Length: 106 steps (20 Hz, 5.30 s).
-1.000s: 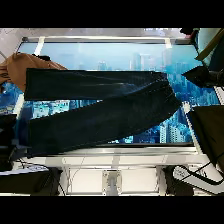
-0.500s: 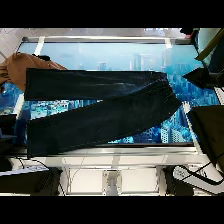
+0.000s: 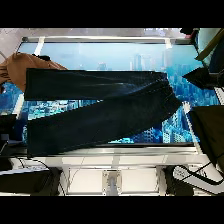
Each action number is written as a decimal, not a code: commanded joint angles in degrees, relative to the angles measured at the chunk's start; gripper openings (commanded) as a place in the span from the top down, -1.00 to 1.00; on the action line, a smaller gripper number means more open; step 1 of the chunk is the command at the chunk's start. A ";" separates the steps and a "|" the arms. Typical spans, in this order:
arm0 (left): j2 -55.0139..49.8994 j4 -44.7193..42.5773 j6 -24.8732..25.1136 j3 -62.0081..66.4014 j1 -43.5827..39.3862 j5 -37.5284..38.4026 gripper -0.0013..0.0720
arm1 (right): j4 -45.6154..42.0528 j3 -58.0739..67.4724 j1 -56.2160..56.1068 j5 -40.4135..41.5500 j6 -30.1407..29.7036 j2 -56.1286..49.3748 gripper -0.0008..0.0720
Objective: Fold the clothes and pants, and hang the long-sleeved shirts on hangers.
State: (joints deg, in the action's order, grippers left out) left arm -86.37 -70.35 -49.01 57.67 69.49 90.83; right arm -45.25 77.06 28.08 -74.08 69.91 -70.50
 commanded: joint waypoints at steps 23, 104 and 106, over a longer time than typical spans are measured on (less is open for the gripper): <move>2.78 2.08 1.27 -7.74 -11.19 -3.45 0.91 | -12.13 -0.44 0.50 -1.27 -0.68 0.11 -0.21; -21.49 10.05 -46.77 56.06 -45.57 -37.46 -0.47 | 1.79 -19.41 -1.88 43.04 19.39 -13.53 -0.09; -18.64 9.27 -44.98 56.04 -44.74 -34.58 -0.47 | -4.70 -17.51 -0.61 38.91 17.22 -10.29 -0.09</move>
State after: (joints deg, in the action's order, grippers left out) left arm -107.39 -63.33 -97.27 113.10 24.16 54.48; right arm -44.40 57.39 26.52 -30.98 88.66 -83.20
